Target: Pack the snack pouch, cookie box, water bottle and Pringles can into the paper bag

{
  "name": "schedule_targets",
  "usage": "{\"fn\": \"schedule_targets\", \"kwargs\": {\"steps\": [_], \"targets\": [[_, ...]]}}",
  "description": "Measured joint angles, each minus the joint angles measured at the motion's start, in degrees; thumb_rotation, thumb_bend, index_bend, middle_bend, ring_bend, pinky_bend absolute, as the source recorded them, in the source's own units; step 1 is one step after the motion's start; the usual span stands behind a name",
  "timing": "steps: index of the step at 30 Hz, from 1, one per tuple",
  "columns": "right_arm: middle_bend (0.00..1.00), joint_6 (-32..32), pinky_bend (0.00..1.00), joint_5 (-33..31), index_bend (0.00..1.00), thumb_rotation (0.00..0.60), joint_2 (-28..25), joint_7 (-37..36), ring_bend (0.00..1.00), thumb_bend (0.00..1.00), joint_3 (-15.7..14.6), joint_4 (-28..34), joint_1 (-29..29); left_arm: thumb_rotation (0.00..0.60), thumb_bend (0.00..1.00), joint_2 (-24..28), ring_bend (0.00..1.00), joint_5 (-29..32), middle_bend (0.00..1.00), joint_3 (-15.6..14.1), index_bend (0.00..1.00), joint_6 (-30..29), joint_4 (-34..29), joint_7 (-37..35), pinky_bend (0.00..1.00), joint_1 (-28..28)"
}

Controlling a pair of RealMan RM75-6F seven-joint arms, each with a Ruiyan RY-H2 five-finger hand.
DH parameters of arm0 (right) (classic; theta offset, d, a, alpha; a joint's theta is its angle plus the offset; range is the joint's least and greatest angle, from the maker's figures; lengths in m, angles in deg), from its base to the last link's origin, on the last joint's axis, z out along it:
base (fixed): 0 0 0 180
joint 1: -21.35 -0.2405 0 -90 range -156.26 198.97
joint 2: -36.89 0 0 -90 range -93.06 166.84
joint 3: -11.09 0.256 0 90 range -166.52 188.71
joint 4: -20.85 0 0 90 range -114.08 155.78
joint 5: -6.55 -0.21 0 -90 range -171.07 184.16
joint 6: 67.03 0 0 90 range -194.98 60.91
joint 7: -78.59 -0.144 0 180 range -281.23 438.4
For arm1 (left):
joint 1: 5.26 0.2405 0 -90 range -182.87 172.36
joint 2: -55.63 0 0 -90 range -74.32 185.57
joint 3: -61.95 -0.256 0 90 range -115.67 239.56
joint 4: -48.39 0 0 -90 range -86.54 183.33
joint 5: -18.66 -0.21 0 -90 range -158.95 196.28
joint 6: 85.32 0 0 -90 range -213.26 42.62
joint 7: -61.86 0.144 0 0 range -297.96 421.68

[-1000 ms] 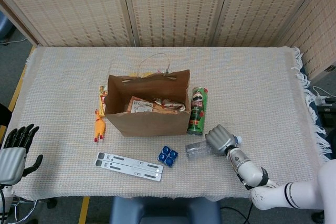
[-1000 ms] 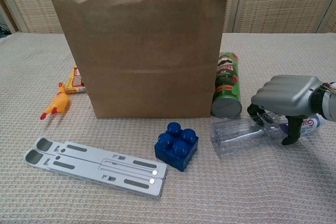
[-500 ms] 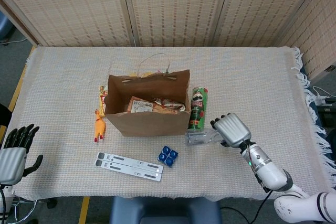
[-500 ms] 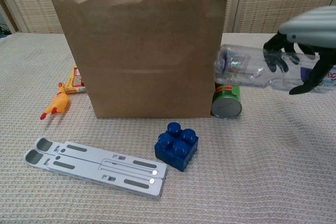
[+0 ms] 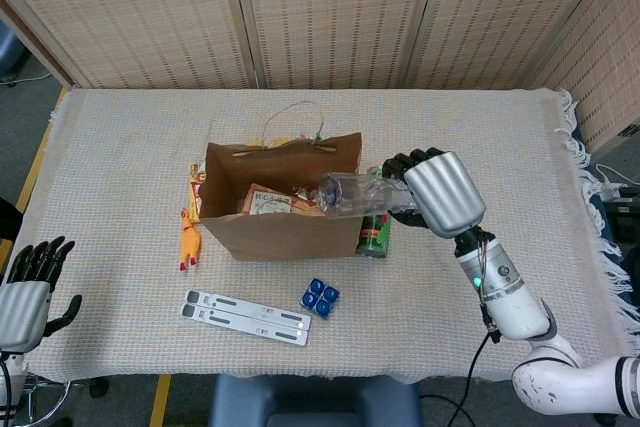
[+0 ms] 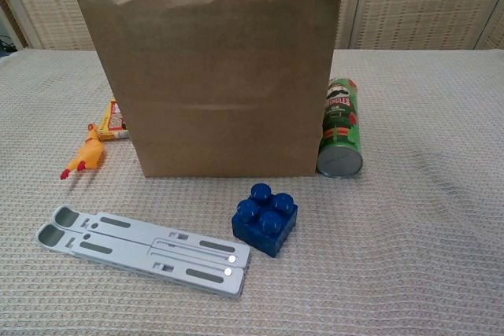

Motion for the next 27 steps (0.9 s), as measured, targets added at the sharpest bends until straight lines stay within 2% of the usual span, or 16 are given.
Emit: {"fn": "schedule_targets", "kwargs": {"steps": [4, 9, 13, 19, 20, 22, 23, 25, 26, 27], "targets": [[0.57, -1.44, 0.62, -5.03, 0.64, 0.6, 3.77, 5.05, 0.59, 0.24, 4.77, 0.04, -4.05, 0.6, 0.38, 0.08, 0.0, -0.07, 0.0, -0.03, 0.06, 0.09, 0.11, -0.37, 0.0, -0.03], [0.57, -3.08, 0.61, -10.12, 0.64, 0.6, 11.62, 9.8, 0.59, 0.24, 7.93, -2.18, -9.31, 0.6, 0.38, 0.16, 0.0, -0.18, 0.0, -0.07, 0.06, 0.17, 0.26, -0.73, 0.0, -0.08], [0.57, -3.59, 0.62, -12.37, 0.63, 0.6, 17.9, 12.42, 0.58, 0.24, 8.88, -5.58, -12.82, 0.6, 0.38, 0.23, 0.0, -0.23, 0.0, -0.09, 0.06, 0.23, 0.3, -1.01, 0.0, -0.1], [0.57, -3.43, 0.61, -13.86, 0.61, 0.6, 25.91, 14.22, 0.57, 0.24, 8.58, -13.07, -16.39, 0.6, 0.38, 0.25, 0.0, -0.29, 0.0, -0.12, 0.06, 0.25, 0.35, -1.14, 0.0, -0.12], [0.57, -3.37, 0.59, -13.97, 0.58, 0.6, 26.94, 14.46, 0.54, 0.24, 8.43, -14.19, -16.78, 0.6, 0.38, 0.26, 0.0, -0.28, 0.0, -0.12, 0.06, 0.27, 0.34, -1.22, 0.0, -0.12], [0.51, -3.07, 0.52, -14.6, 0.42, 0.6, 29.01, 15.34, 0.41, 0.24, 7.94, -16.33, -17.49, 0.6, 0.38, 0.28, 0.0, -0.26, 0.0, -0.11, 0.06, 0.31, 0.36, -1.31, 0.0, -0.13], [0.42, -2.82, 0.45, -15.22, 0.27, 0.6, 29.46, 15.82, 0.31, 0.23, 7.78, -16.74, -17.63, 0.6, 0.38, 0.29, 0.0, -0.25, 0.0, -0.11, 0.06, 0.35, 0.4, -1.34, 0.0, -0.15], [0.25, -2.24, 0.31, -17.52, 0.07, 0.6, 29.63, 17.19, 0.13, 0.19, 7.62, -16.57, -17.88, 0.6, 0.38, 0.29, 0.0, -0.25, 0.0, -0.1, 0.06, 0.37, 0.44, -1.41, 0.0, -0.17], [0.17, -2.03, 0.23, -18.84, 0.01, 0.6, 29.54, 17.91, 0.06, 0.16, 7.62, -16.2, -17.98, 0.6, 0.38, 0.3, 0.0, -0.27, 0.0, -0.11, 0.06, 0.37, 0.44, -1.45, 0.0, -0.18], [0.12, -1.83, 0.18, -20.79, 0.0, 0.6, 29.35, 19.01, 0.02, 0.13, 7.69, -15.54, -18.12, 0.6, 0.38, 0.31, 0.0, -0.29, 0.0, -0.11, 0.06, 0.37, 0.44, -1.46, 0.0, -0.18]]}}
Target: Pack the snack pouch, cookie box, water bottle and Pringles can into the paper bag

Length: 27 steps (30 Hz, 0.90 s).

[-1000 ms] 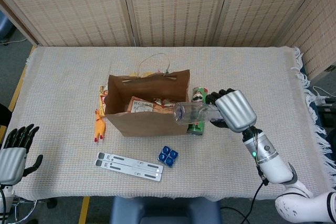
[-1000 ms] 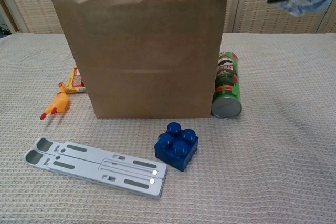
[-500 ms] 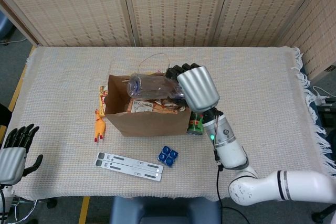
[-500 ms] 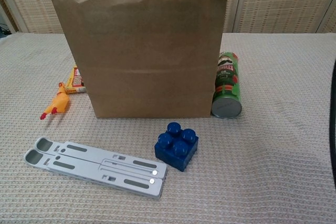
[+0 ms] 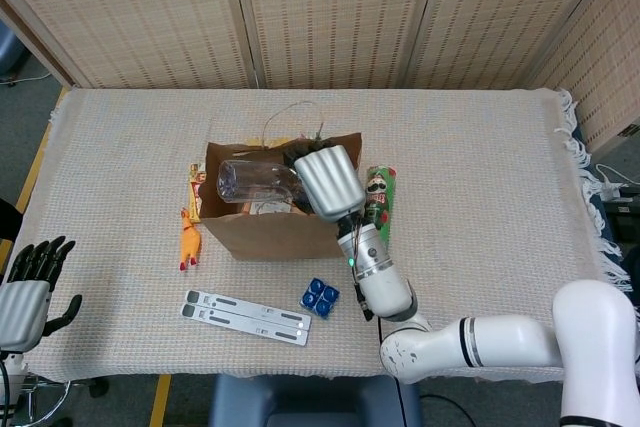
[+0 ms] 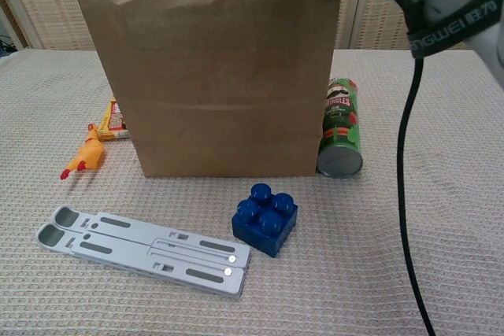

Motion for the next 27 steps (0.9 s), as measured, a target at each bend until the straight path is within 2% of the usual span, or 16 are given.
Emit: {"fn": "schedule_targets", "kwargs": {"steps": [3, 6, 11, 17, 20, 23, 27], "targets": [[0.08, -0.05, 0.13, -4.42, 0.0, 0.6, -0.9, 2.94, 0.0, 0.11, 0.47, 2.39, -0.31, 0.6, 0.38, 0.0, 0.0, -0.04, 0.0, -0.03, 0.06, -0.04, -0.01, 0.01, 0.0, 0.02], [0.08, -0.75, 0.13, -5.83, 0.0, 0.6, -2.47, 3.71, 0.0, 0.11, 1.26, 4.99, -0.2, 0.6, 0.38, -0.03, 0.0, -0.01, 0.0, -0.01, 0.06, -0.07, -0.02, 0.14, 0.0, 0.03], [0.08, -2.0, 0.13, -5.41, 0.0, 0.6, -5.93, 2.84, 0.0, 0.11, 1.8, 8.81, 1.32, 0.6, 0.38, -0.05, 0.0, 0.05, 0.0, 0.0, 0.06, -0.09, -0.11, 0.36, 0.0, 0.04], [0.08, -2.77, 0.13, -2.93, 0.0, 0.6, -12.58, -0.51, 0.0, 0.11, 1.08, 13.75, 5.76, 0.6, 0.38, -0.11, 0.0, 0.07, 0.0, -0.01, 0.06, -0.19, -0.15, 0.56, 0.0, 0.09], [0.08, -2.18, 0.13, -1.33, 0.0, 0.6, -17.18, -2.84, 0.0, 0.11, -0.25, 15.88, 8.87, 0.6, 0.38, -0.14, 0.0, 0.11, 0.0, 0.01, 0.06, -0.22, -0.18, 0.77, 0.0, 0.1], [0.08, -0.54, 0.13, 1.27, 0.0, 0.6, -22.7, -5.32, 0.0, 0.11, -2.96, 17.23, 12.54, 0.6, 0.38, -0.19, 0.0, 0.17, 0.0, 0.03, 0.06, -0.25, -0.26, 1.06, 0.0, 0.11], [0.08, 4.33, 0.13, 7.87, 0.0, 0.6, -30.67, -9.39, 0.0, 0.11, -8.99, 17.23, 17.62, 0.6, 0.38, -0.25, 0.0, 0.24, 0.0, 0.05, 0.06, -0.31, -0.39, 1.38, 0.0, 0.13]]}}
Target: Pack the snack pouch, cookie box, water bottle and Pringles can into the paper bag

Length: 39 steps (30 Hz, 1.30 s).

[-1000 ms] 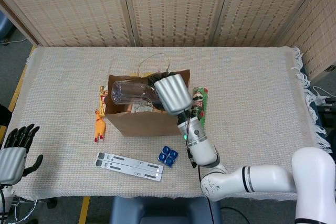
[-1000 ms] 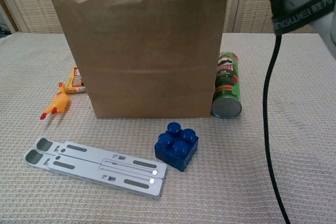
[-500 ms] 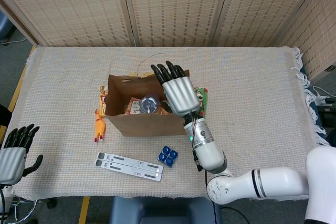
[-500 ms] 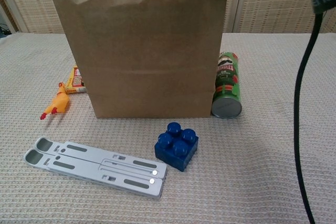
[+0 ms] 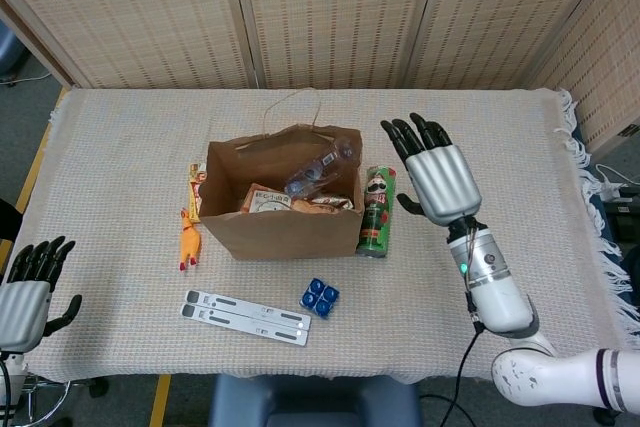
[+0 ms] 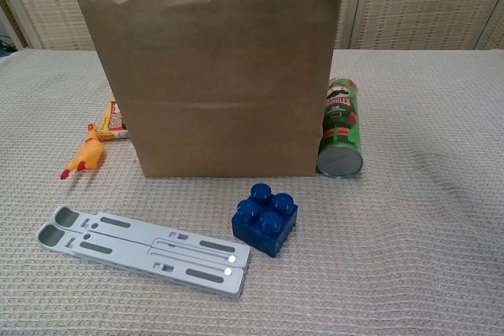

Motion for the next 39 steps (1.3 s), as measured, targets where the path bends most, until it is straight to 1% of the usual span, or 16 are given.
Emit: {"fn": "schedule_targets", "kwargs": {"steps": [3, 6, 8, 10, 12, 14, 15, 18, 20, 24, 33, 36, 39], "targets": [[0.08, 4.57, 0.13, 5.74, 0.0, 0.6, -3.3, -2.51, 0.0, 0.11, -4.7, -2.48, 2.75, 0.6, 0.38, -0.09, 0.0, 0.06, 0.0, 0.04, 0.06, -0.06, -0.06, 0.37, 0.0, 0.0], [0.08, 8.54, 0.13, 9.52, 0.0, 0.6, -3.8, -3.68, 0.0, 0.1, -8.13, -7.07, 4.19, 0.6, 0.38, -0.2, 0.0, 0.1, 0.0, 0.09, 0.06, -0.14, -0.11, 0.71, 0.0, 0.01], [0.08, 10.86, 0.12, 11.13, 0.0, 0.6, -3.25, -3.63, 0.0, 0.11, -9.8, -10.11, 4.52, 0.6, 0.38, -0.28, 0.0, 0.15, 0.0, 0.12, 0.06, -0.21, -0.14, 0.85, 0.0, 0.03], [0.08, 13.05, 0.12, 12.35, 0.0, 0.6, -1.79, -2.5, 0.0, 0.22, -11.27, -13.24, 4.5, 0.6, 0.38, -0.3, 0.0, 0.21, 0.0, 0.15, 0.06, -0.22, -0.14, 0.86, 0.0, 0.04], [0.08, 14.24, 0.12, 12.61, 0.0, 0.6, 0.09, -0.25, 0.0, 0.49, -11.99, -14.95, 4.13, 0.6, 0.38, -0.29, 0.0, 0.25, 0.0, 0.17, 0.06, -0.17, -0.14, 0.81, 0.0, 0.02], [0.08, 15.12, 0.12, 12.15, 0.0, 0.6, 2.13, 2.13, 0.0, 0.67, -12.29, -16.05, 3.53, 0.6, 0.38, -0.25, 0.0, 0.25, 0.0, 0.17, 0.06, -0.11, -0.13, 0.69, 0.0, 0.0], [0.08, 15.69, 0.12, 11.38, 0.0, 0.6, 3.59, 3.64, 0.0, 0.72, -12.36, -16.7, 3.01, 0.6, 0.38, -0.23, 0.0, 0.24, 0.0, 0.16, 0.06, -0.09, -0.13, 0.63, 0.0, 0.0], [0.08, 16.89, 0.12, 8.21, 0.0, 0.6, 6.93, 6.61, 0.0, 0.81, -12.22, -18.08, 1.45, 0.6, 0.38, -0.16, 0.0, 0.19, 0.0, 0.13, 0.06, -0.02, -0.08, 0.38, 0.0, -0.03], [0.08, 17.43, 0.12, 5.99, 0.0, 0.6, 9.18, 8.62, 0.0, 0.83, -12.04, -19.04, 0.32, 0.6, 0.38, -0.13, 0.0, 0.13, 0.0, 0.11, 0.06, 0.02, 0.0, 0.13, 0.0, -0.04], [0.08, 18.1, 0.12, 0.72, 0.0, 0.6, 13.86, 13.1, 0.0, 0.83, -11.56, -21.82, -2.44, 0.6, 0.38, -0.02, 0.0, 0.04, 0.0, 0.07, 0.06, 0.13, 0.06, -0.22, 0.0, -0.09], [0.08, 18.77, 0.12, -11.65, 0.0, 0.6, 21.84, 19.1, 0.0, 0.83, -10.41, -29.15, -8.13, 0.6, 0.38, 0.13, 0.0, 0.0, 0.0, 0.03, 0.06, 0.35, 0.09, -0.7, 0.0, -0.18], [0.08, 18.88, 0.11, -14.9, 0.0, 0.6, 24.23, 20.71, 0.0, 0.83, -10.27, -31.96, -9.96, 0.6, 0.38, 0.17, 0.0, -0.05, 0.0, 0.01, 0.06, 0.39, 0.1, -0.81, 0.0, -0.19], [0.08, 18.89, 0.1, -16.56, 0.0, 0.6, 26.52, 21.73, 0.0, 0.83, -10.18, -34.72, -11.45, 0.6, 0.38, 0.2, 0.0, -0.12, 0.0, -0.03, 0.06, 0.37, 0.14, -1.04, 0.0, -0.18]]}}
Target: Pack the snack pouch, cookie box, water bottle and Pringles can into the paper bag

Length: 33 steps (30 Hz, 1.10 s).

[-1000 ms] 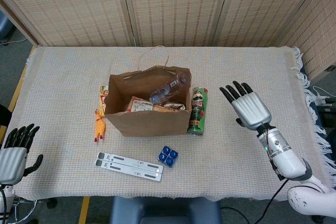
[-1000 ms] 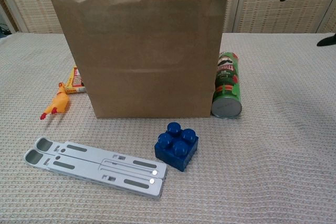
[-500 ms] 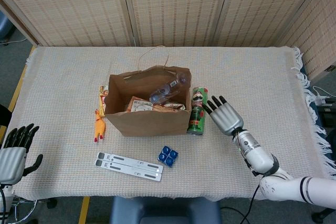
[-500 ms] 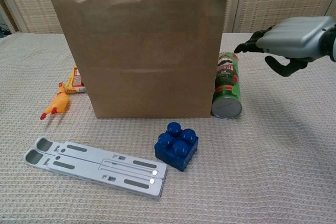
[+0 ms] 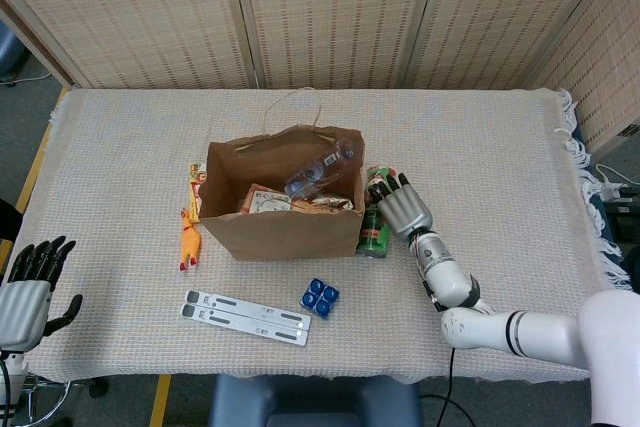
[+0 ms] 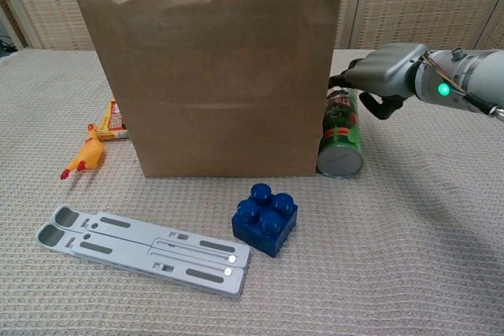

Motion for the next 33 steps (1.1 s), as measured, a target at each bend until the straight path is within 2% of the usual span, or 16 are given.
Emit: {"fn": "schedule_targets", "kwargs": {"steps": [10, 17, 23, 26, 33], "targets": [[0.08, 0.2, 0.07, -5.34, 0.0, 0.6, 4.76, 5.21, 0.0, 0.83, -1.39, -5.18, -3.96, 0.6, 0.38, 0.11, 0.0, -0.03, 0.0, -0.03, 0.06, 0.14, 0.03, -0.27, 0.0, -0.07], [0.08, -0.14, 0.07, -7.71, 0.0, 0.6, 4.85, 8.05, 0.0, 0.83, -3.81, -3.89, -5.2, 0.6, 0.38, 0.17, 0.0, -0.11, 0.0, -0.08, 0.06, 0.14, 0.07, -0.52, 0.0, -0.07], [0.08, -1.26, 0.07, -7.18, 0.0, 0.6, 0.22, 8.14, 0.0, 0.83, -5.41, 3.55, -5.19, 0.6, 0.38, 0.16, 0.0, -0.07, 0.0, -0.08, 0.06, 0.14, 0.02, -0.33, 0.0, -0.07], [0.08, -2.3, 0.07, -6.05, 0.0, 0.6, -4.11, 7.56, 0.0, 0.83, -6.67, 9.19, -4.71, 0.6, 0.38, 0.13, 0.0, -0.08, 0.0, -0.08, 0.06, 0.07, -0.02, -0.23, 0.0, -0.04], [0.08, -5.46, 0.07, -3.22, 0.0, 0.6, -17.06, 5.79, 0.0, 0.82, -11.79, 22.2, -2.44, 0.6, 0.38, 0.02, 0.0, -0.07, 0.0, -0.07, 0.06, -0.09, -0.06, 0.18, 0.0, 0.01]]}}
